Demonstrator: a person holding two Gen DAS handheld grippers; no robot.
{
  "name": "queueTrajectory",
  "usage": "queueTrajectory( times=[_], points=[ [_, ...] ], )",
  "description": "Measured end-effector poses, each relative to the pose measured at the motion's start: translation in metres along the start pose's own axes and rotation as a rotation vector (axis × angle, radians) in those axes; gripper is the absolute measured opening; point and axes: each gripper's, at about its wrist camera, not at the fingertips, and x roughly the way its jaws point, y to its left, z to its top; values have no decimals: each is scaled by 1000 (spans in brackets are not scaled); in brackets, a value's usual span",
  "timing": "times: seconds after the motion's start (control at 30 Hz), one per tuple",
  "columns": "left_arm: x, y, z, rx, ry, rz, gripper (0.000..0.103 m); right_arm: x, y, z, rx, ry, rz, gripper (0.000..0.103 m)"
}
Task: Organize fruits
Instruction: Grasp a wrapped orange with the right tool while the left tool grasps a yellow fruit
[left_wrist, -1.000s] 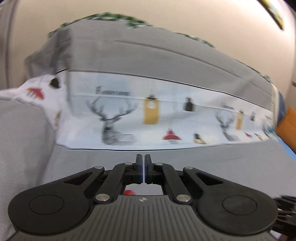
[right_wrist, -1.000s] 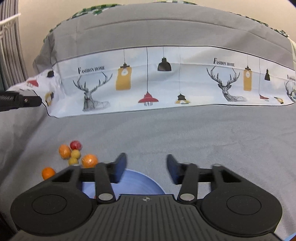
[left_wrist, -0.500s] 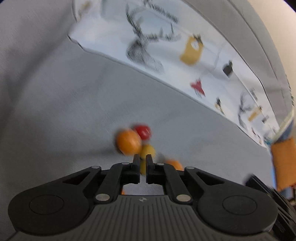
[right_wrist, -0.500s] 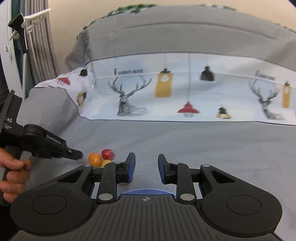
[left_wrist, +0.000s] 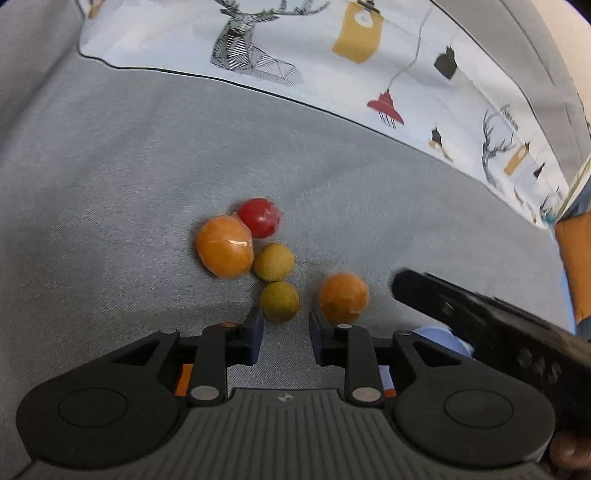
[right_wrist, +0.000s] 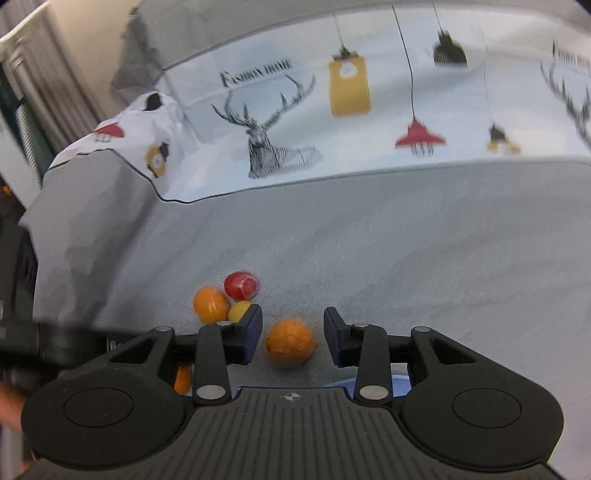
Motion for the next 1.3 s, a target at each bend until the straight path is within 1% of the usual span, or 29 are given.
queueTrajectory(
  times=[0.13, 0.27, 0.33, 0.37, 0.43, 0.47, 0.57, 0.6, 0.63, 0.7, 0.8, 0.9, 0.93, 0.97, 1.1, 1.2, 1.3],
  points=[
    [6, -8, 1, 45, -9, 35, 30, 22, -6, 5, 64, 50, -1, 45],
    [10, -10, 4, 68, -15, 72, 29, 41, -6, 6, 89, 97, 4, 46],
    [8, -10, 3, 88, -25, 70, 21, 47, -5, 6, 84, 112, -5, 48],
    [5, -11, 2, 98, -35, 82, 21, 50, -4, 6, 83, 119, -11, 49],
    [-3, -9, -2, 115, -52, 136, 21, 53, -4, 6, 81, 131, -18, 49],
    [-7, -6, -3, 105, -57, 153, 21, 54, -4, 5, 83, 136, -20, 49],
    [-11, 6, 0, 46, -60, 155, 21, 55, -4, 5, 83, 142, -25, 49],
    [-8, 8, 0, 36, -51, 158, 27, 56, -2, 5, 79, 145, -28, 49],
    [-6, 8, 1, 28, -42, 150, 27, 57, 0, 4, 65, 151, -31, 49],
    [-2, 4, 2, 51, -38, 159, 28, 59, 4, 1, 34, 166, -41, 49],
    [-1, -4, 2, 105, -52, 187, 28, 61, 8, -2, 5, 177, -39, 49],
    [0, -4, 3, 104, -57, 185, 27, 62, 7, -3, 1, 179, -38, 49],
    [0, -4, 3, 102, -60, 185, 26, 62, 8, -4, -5, 180, -37, 47],
    [-1, -5, 3, 103, -65, 189, 26, 62, 10, -5, -18, 179, -34, 41],
    [-6, -8, 0, 123, -94, 214, 26, 57, 16, -7, -61, 153, -35, 39],
    [-13, -13, -3, 155, -135, 248, 26, 41, 18, -5, -85, 86, -36, 39],
    [-25, -19, -8, 179, -185, 250, 26, 15, 17, -2, -115, 8, -47, 39]
  ],
)
